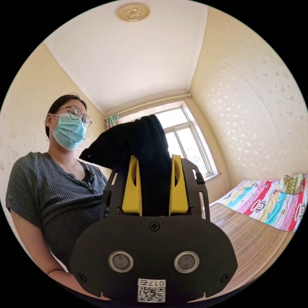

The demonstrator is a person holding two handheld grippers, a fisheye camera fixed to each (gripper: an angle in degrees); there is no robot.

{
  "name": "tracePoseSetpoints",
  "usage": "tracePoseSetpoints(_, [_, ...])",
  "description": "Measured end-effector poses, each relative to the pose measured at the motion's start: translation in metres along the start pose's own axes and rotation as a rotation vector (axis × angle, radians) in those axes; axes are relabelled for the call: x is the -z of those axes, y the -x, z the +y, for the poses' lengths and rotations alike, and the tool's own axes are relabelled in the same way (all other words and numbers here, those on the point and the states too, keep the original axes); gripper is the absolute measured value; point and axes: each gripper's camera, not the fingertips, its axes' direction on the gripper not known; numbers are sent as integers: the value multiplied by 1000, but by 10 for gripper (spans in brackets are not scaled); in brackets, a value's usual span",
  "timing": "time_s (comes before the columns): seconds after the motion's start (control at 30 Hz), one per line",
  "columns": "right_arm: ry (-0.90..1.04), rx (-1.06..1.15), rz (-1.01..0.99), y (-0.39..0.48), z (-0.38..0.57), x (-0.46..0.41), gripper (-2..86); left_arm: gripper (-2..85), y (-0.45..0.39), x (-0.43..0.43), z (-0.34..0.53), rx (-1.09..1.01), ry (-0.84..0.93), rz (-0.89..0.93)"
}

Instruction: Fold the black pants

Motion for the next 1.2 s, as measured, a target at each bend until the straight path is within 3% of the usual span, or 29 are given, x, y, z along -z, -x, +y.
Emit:
tracePoseSetpoints(0.2, [-59,-49,-459,-24,33,-14,131,39,12,4,40,83,-129,72])
tracePoseSetpoints(0.27, [-123,-73,-464,-25,39,-2,104,40,9,6,40,102,-107,24])
tracePoseSetpoints(0.37, [-164,-124,-236,-12,27,36,80,41,-10,5,23,147,53,-157])
tracePoseSetpoints(0.53, [-154,-13,240,61,-35,86,66,42,-41,-13,4,343,462,-754])
tracePoseSetpoints(0.63, [-110,112,510,117,-69,74,62,41,-45,-45,19,342,691,-944])
tracePoseSetpoints(0.7, [-90,215,662,156,-85,49,59,42,-43,-59,36,357,764,-994])
tracePoseSetpoints(0.93, [-78,359,822,212,-111,-18,59,78,-27,-85,97,458,881,-1144])
tracePoseSetpoints(1.07, [-12,428,982,234,-115,-68,58,120,-7,-88,124,598,868,-1090])
tracePoseSetpoints(1.2, [7,502,1120,256,-111,-98,59,49,7,-93,142,635,811,-1228])
